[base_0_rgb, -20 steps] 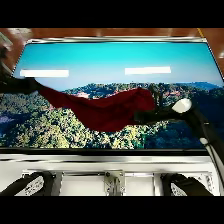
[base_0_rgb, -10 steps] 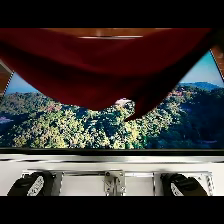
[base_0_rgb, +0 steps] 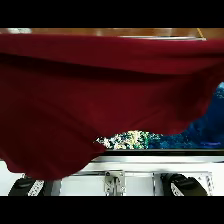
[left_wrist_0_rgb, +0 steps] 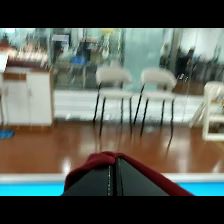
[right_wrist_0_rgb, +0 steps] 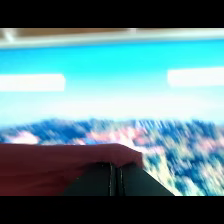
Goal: Fold the shirts.
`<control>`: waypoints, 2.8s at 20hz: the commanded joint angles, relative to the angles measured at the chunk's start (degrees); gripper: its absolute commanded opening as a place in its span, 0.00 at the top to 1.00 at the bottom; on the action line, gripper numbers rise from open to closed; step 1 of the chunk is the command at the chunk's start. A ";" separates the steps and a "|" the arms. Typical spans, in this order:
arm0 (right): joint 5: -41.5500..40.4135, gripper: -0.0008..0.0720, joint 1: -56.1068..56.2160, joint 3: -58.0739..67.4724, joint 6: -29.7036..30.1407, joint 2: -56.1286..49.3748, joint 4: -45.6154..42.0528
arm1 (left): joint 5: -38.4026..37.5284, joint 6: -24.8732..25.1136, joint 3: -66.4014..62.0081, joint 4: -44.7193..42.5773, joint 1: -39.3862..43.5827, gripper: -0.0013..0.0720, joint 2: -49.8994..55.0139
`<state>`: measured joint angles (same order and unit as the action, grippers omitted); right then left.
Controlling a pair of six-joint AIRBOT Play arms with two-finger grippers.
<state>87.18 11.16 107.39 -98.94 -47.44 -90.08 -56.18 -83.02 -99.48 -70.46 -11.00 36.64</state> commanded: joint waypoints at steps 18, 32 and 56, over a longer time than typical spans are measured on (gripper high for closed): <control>-28.46 0.89 -0.04 0.44 -9.81 -63.47 -12.09 | 8.15 -0.20 24.57 5.81 1.25 0.92 42.07; 1.90 0.19 -13.44 0.48 14.23 -51.30 -4.07 | -31.36 -1.66 22.91 10.03 -5.09 0.17 48.59; 1.42 0.19 -32.48 -23.56 12.66 -50.73 17.20 | -3.98 7.50 65.75 32.11 8.79 0.92 44.81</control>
<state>91.20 -21.34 87.83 -86.72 -98.19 -72.99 -60.49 -76.60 -33.63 -40.21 -2.76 81.56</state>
